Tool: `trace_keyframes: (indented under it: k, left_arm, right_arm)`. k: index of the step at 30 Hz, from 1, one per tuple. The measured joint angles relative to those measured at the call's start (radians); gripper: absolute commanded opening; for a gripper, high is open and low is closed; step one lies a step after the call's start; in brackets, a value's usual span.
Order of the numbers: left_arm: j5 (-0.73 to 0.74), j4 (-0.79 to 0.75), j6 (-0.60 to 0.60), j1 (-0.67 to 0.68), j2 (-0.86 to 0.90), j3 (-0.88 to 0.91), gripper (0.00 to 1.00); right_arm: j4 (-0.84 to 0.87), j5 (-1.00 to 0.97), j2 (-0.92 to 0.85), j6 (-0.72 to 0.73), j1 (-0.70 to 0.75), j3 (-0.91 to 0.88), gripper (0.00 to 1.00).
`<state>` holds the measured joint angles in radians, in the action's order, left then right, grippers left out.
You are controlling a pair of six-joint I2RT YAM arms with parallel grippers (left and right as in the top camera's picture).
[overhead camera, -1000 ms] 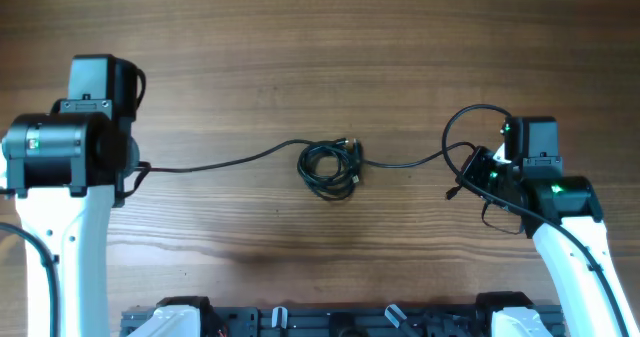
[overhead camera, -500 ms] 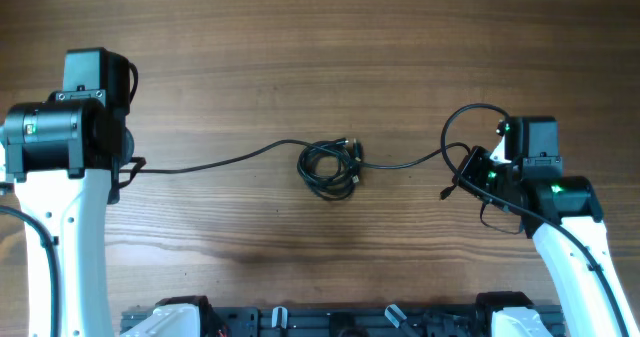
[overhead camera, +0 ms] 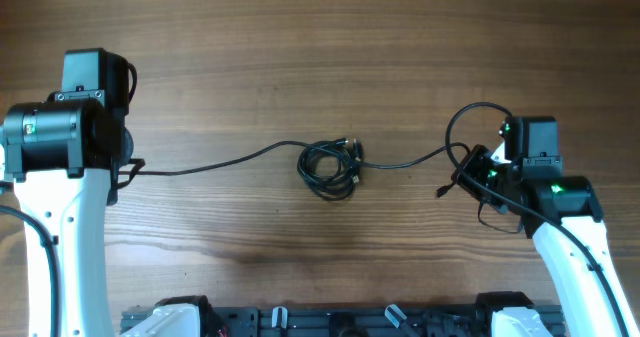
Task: Untangle cables
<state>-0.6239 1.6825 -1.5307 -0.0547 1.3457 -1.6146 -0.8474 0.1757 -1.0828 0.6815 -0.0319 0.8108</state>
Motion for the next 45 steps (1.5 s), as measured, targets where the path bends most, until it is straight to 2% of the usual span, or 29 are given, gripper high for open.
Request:
trace_keyframes:
  k: [12, 24, 45]
  left_arm:
    - [0.0, 0.0, 0.004, 0.0, 0.0, 0.0, 0.04]
    - [0.002, 0.0, 0.026, 0.0, 0.005, 0.001, 0.04]
    - [0.012, 0.0, 0.03, 0.001, 0.006, 0.001, 0.04]
  right_arm:
    - [-0.02, -0.119, 0.0, 0.056, 0.0, 0.0, 0.04]
    - [-0.011, -0.163, 0.0, 0.056, 0.0, 0.0, 0.04]
    - [-0.024, -0.354, 0.0, 0.06, -0.007, 0.0, 0.04]
